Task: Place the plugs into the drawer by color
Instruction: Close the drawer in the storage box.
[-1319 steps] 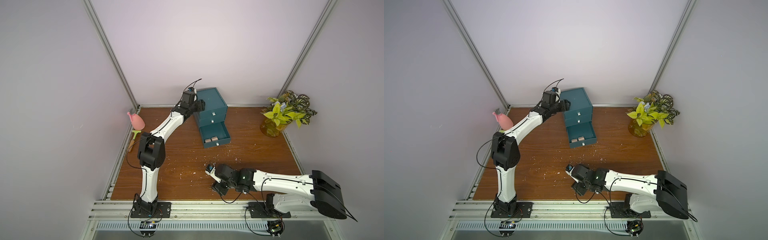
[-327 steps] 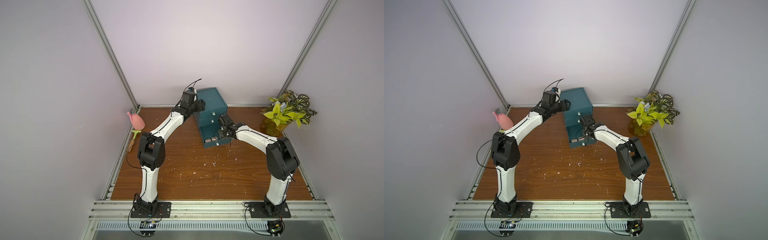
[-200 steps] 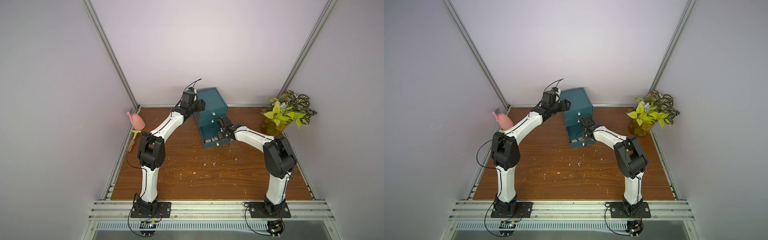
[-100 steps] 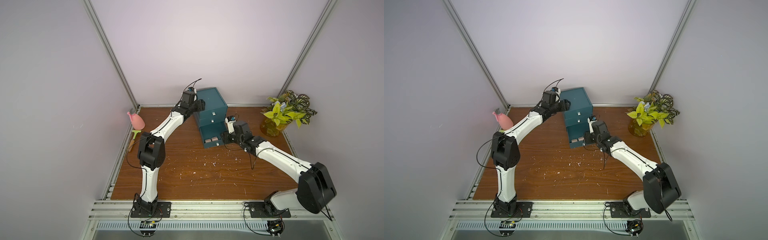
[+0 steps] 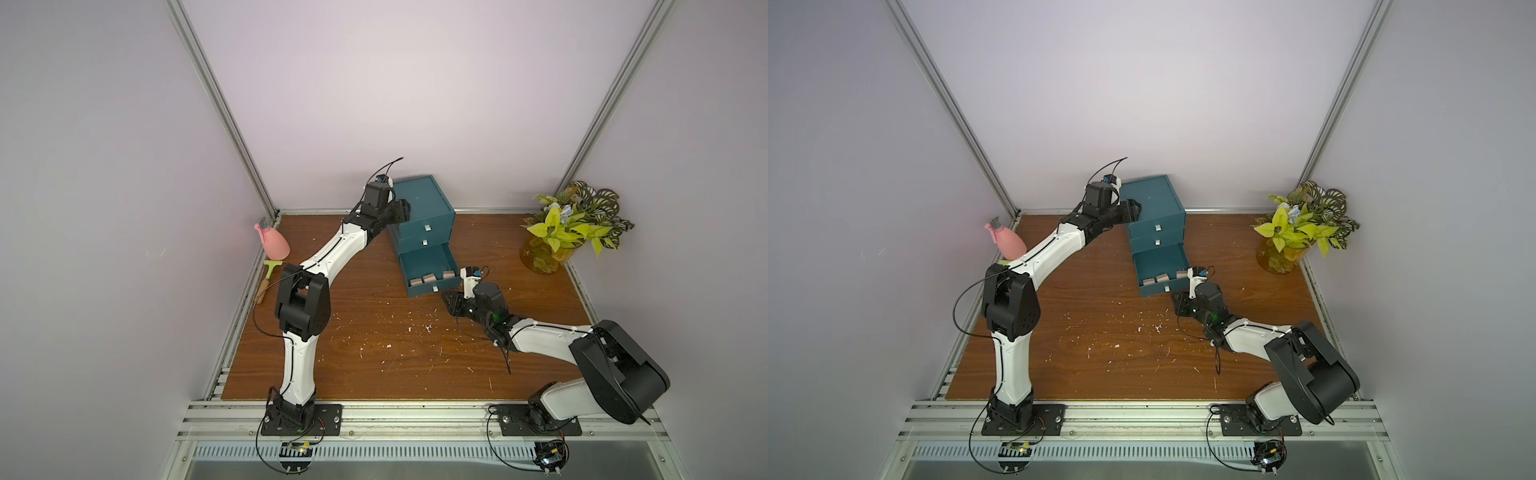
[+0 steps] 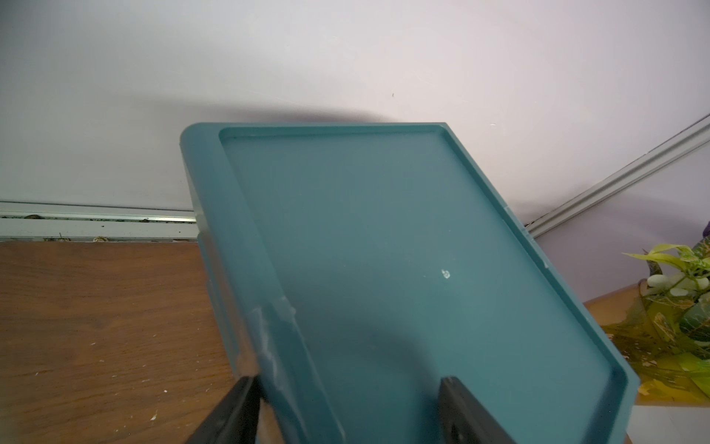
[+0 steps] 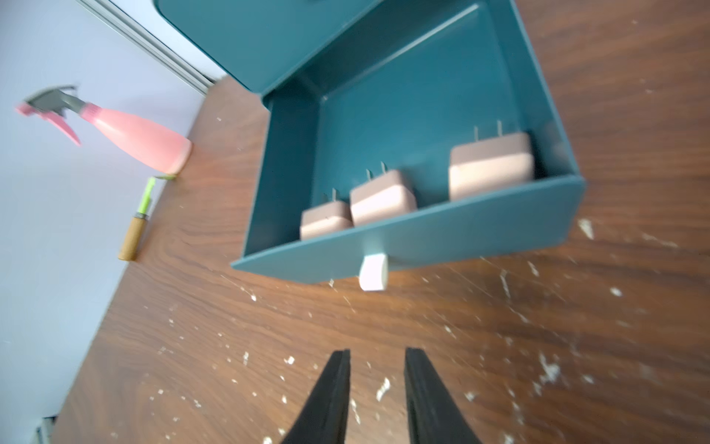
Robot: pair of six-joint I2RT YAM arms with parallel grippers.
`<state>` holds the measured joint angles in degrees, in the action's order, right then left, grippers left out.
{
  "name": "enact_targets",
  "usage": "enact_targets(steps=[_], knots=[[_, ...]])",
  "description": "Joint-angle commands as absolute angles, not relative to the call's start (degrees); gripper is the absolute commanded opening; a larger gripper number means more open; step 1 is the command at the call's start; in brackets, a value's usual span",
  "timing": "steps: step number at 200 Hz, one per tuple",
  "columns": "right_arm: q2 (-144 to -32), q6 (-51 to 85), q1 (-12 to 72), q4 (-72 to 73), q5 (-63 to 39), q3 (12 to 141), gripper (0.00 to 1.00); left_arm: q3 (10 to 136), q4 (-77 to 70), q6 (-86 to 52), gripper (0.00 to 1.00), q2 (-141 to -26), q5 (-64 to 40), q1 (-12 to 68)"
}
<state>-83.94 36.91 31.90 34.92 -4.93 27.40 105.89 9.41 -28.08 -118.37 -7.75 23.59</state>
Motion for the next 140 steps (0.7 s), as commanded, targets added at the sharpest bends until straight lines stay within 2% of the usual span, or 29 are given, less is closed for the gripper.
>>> enact_targets(steps=[1, 140], knots=[[-85.9, 38.1, 32.0, 41.7, -6.4, 29.3, 0.31, 105.0, 12.9, -27.2, 0.68, -120.6, -8.6, 23.3], [-96.3, 35.3, 31.7, 44.7, -6.9, 36.5, 0.26, 105.1, 13.4, -26.8, 0.68, -120.7, -8.1, 23.4]])
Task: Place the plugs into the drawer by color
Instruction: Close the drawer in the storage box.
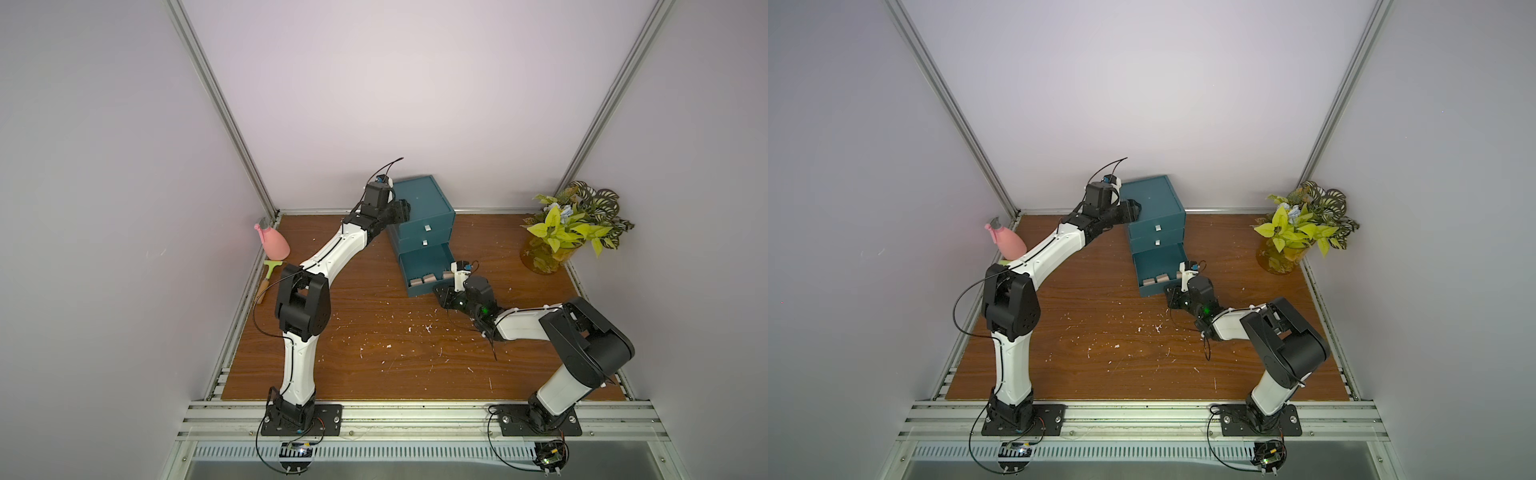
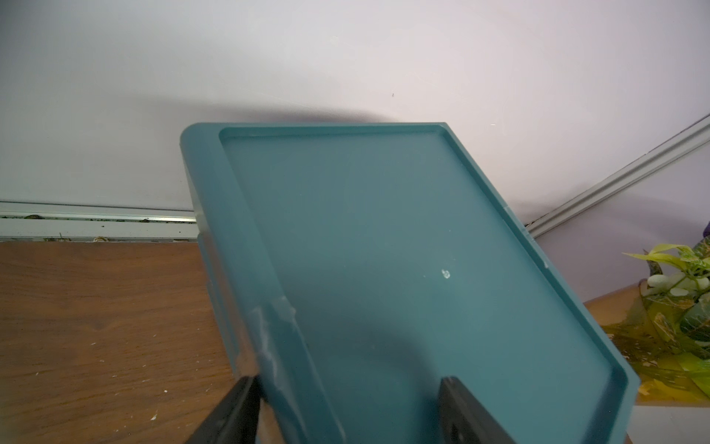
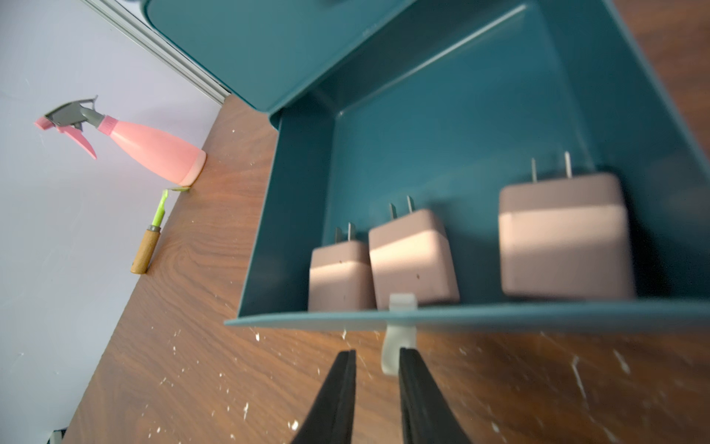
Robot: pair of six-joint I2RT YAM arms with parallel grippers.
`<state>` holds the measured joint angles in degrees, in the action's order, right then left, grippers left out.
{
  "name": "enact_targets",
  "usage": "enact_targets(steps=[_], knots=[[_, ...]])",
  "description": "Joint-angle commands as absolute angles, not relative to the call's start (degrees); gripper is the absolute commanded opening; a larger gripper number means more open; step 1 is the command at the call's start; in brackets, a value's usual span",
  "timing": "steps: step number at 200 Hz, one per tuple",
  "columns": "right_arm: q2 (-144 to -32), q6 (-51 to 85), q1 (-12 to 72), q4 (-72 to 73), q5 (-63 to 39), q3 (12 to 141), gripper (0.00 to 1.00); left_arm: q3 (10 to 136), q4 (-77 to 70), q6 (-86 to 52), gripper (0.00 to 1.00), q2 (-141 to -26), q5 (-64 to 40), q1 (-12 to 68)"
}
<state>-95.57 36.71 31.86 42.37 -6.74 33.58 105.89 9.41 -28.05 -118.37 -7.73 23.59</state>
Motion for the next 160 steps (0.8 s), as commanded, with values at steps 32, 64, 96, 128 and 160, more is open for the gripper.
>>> enact_targets(steps=[32, 64, 96, 128, 160], knots=[[-97.5, 34.4, 31.6, 43.8, -6.5, 39.0, 0.25, 105.2, 13.5, -26.9, 0.68, -120.4, -8.2, 23.4], [-98.6, 33.7, 31.6, 43.1, -6.2, 41.2, 0.25, 105.0, 13.5, -26.9, 0.68, -120.2, -8.1, 23.4], [-99.4, 33.1, 31.5, 42.9, -5.2, 43.0, 0.25, 105.0, 13.5, -26.8, 0.68, -120.2, -8.2, 23.4], [-101.1, 32.3, 31.5, 43.1, -4.8, 44.9, 0.24, 105.1, 13.5, -26.9, 0.68, -120.1, -8.1, 23.4], [-104.2, 31.5, 31.4, 43.6, -4.8, 47.3, 0.23, 105.1, 13.5, -26.8, 0.68, -120.2, -8.1, 23.4]])
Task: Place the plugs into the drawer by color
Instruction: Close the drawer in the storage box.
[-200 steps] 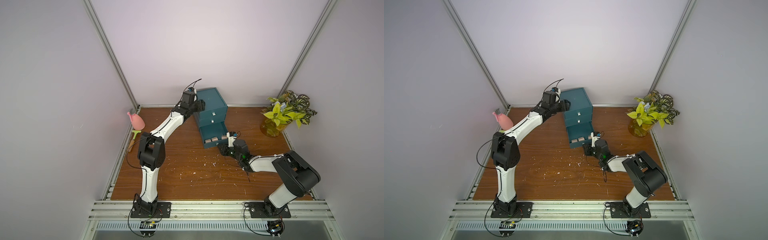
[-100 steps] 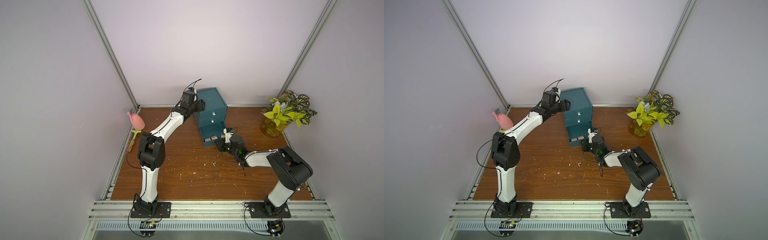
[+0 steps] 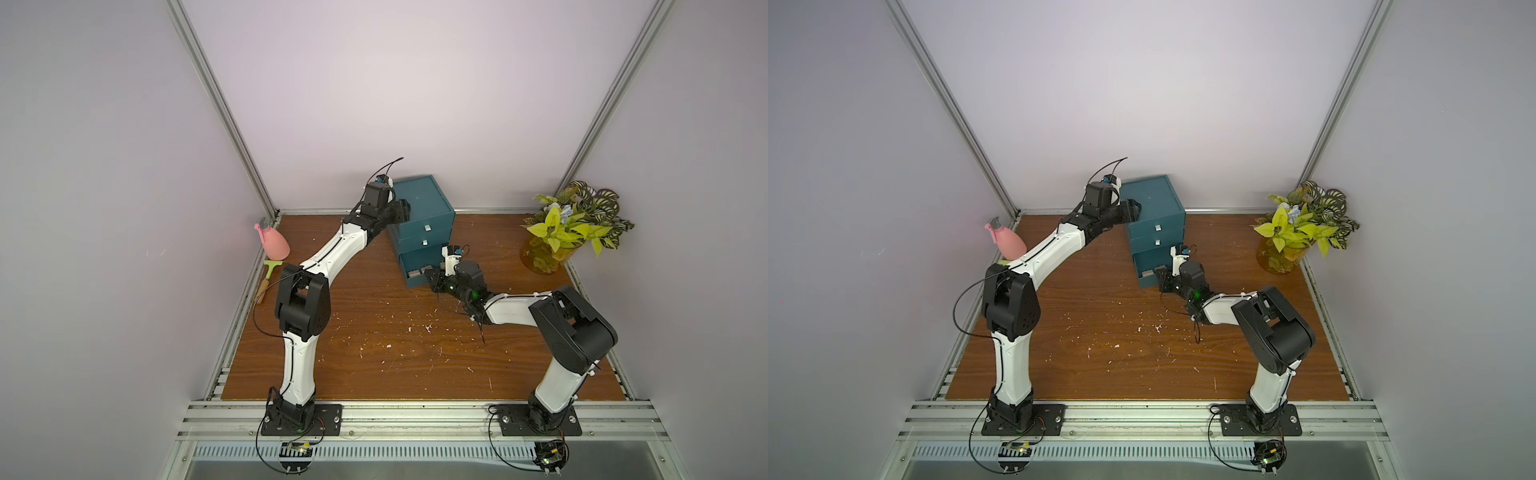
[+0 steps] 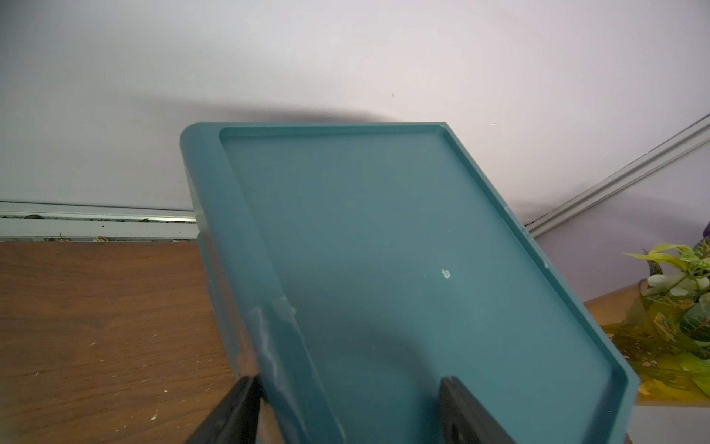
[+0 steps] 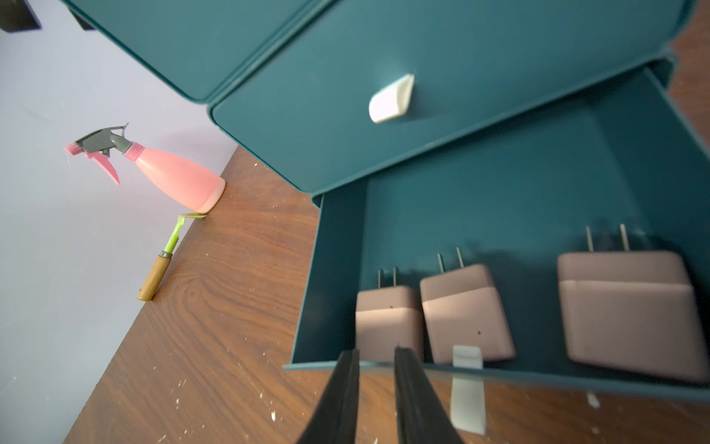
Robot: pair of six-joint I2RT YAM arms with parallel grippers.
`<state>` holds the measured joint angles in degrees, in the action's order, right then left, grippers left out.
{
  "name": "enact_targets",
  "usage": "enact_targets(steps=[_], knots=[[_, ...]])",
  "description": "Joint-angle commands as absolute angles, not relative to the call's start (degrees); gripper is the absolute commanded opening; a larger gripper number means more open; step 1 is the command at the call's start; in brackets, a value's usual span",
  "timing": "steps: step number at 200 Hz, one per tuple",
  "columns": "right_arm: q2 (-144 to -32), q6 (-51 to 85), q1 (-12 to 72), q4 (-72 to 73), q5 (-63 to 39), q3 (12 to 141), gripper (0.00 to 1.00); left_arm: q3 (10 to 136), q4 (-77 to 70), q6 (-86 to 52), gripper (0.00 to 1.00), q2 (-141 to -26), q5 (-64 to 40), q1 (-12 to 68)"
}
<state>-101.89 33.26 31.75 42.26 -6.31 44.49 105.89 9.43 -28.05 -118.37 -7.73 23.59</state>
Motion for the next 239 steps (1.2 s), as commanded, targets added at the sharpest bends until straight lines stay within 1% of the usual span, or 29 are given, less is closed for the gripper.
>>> enact_targets(steps=[1, 23, 51, 82, 112, 157, 197, 239], knots=[[-104.3, 31.5, 31.4, 43.6, -4.9, 47.4, 0.23, 105.1, 13.5, -26.8, 0.68, -120.2, -8.1, 23.4], [-104.3, 30.7, 31.3, 43.1, -5.4, 48.8, 0.23, 105.1, 13.6, -26.8, 0.68, -120.1, -8.0, 23.4], [-99.0, 29.4, 31.4, 42.4, -4.5, 47.1, 0.22, 105.0, 13.5, -26.7, 0.68, -120.2, -7.7, 23.4], [-92.8, 31.1, 31.5, 45.5, -2.6, 39.5, 0.19, 105.1, 13.3, -26.9, 0.68, -120.5, -7.9, 23.4], [-90.5, 34.2, 31.9, 50.2, -0.6, 31.1, 0.15, 105.2, 13.3, -26.8, 0.68, -120.6, -7.9, 23.3], [-95.6, 34.9, 32.3, 52.6, -0.4, 28.8, 0.11, 105.1, 13.3, -26.8, 0.68, -120.9, -8.1, 23.3], [-102.4, 34.9, 32.3, 55.2, -0.8, 31.2, 0.08, 105.1, 13.4, -26.6, 0.68, -120.7, -7.6, 23.3], [-106.5, 35.2, 32.3, 56.4, -0.6, 34.3, 0.07, 105.2, 13.4, -26.5, 0.68, -120.9, -7.6, 23.2]])
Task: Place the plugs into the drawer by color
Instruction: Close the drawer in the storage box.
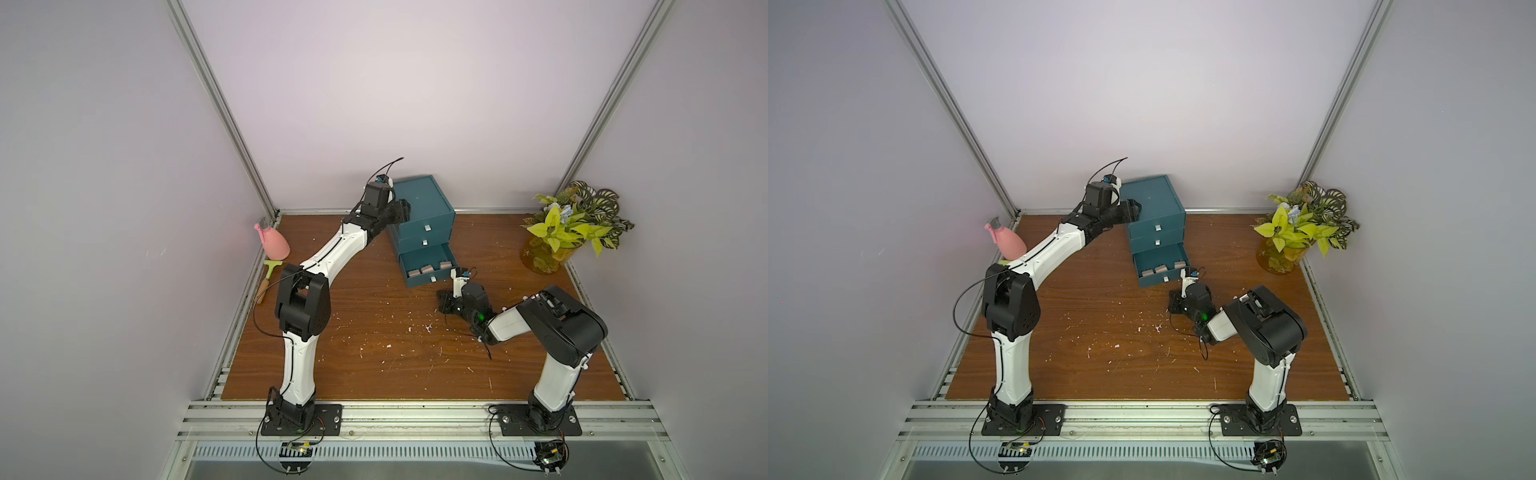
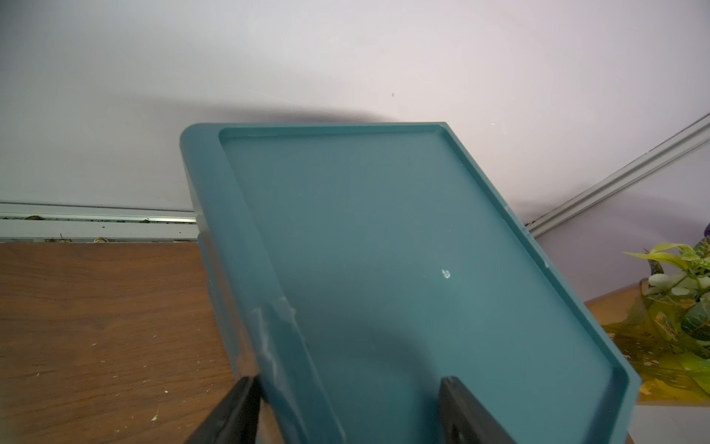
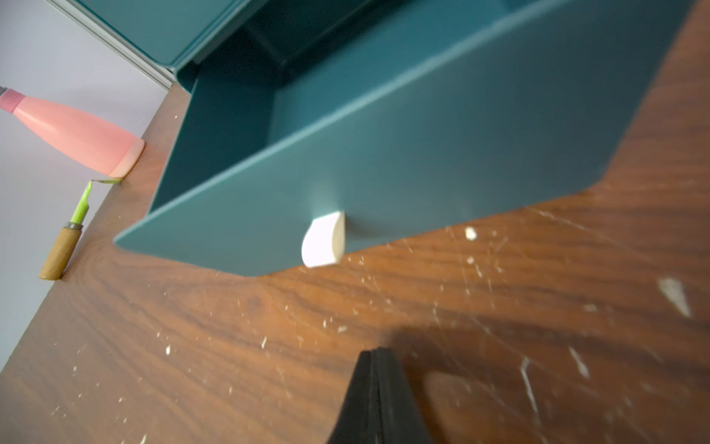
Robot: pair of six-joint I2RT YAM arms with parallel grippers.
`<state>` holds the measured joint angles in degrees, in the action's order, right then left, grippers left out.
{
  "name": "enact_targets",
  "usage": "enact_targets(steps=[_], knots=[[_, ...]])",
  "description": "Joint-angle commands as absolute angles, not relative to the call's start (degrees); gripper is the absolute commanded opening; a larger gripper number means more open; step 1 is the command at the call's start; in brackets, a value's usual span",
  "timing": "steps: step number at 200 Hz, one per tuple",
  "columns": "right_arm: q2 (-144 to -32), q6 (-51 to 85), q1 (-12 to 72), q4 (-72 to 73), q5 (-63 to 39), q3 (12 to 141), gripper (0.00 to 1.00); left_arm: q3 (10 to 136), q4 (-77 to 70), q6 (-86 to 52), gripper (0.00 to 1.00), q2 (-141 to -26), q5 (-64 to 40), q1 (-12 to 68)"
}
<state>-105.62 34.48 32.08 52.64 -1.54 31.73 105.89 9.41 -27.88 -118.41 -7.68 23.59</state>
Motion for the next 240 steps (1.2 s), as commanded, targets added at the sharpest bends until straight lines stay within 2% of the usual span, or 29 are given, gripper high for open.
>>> enact_targets(steps=[1, 240], knots=[[-106.6, 35.2, 32.3, 56.4, -0.6, 34.3, 0.07, 105.3, 13.4, -26.6, 0.68, -121.0, -7.6, 23.2], [-119.0, 39.2, 30.8, 56.4, -1.8, 52.5, 0.05, 105.1, 13.6, -26.6, 0.68, -120.8, -7.8, 23.2]])
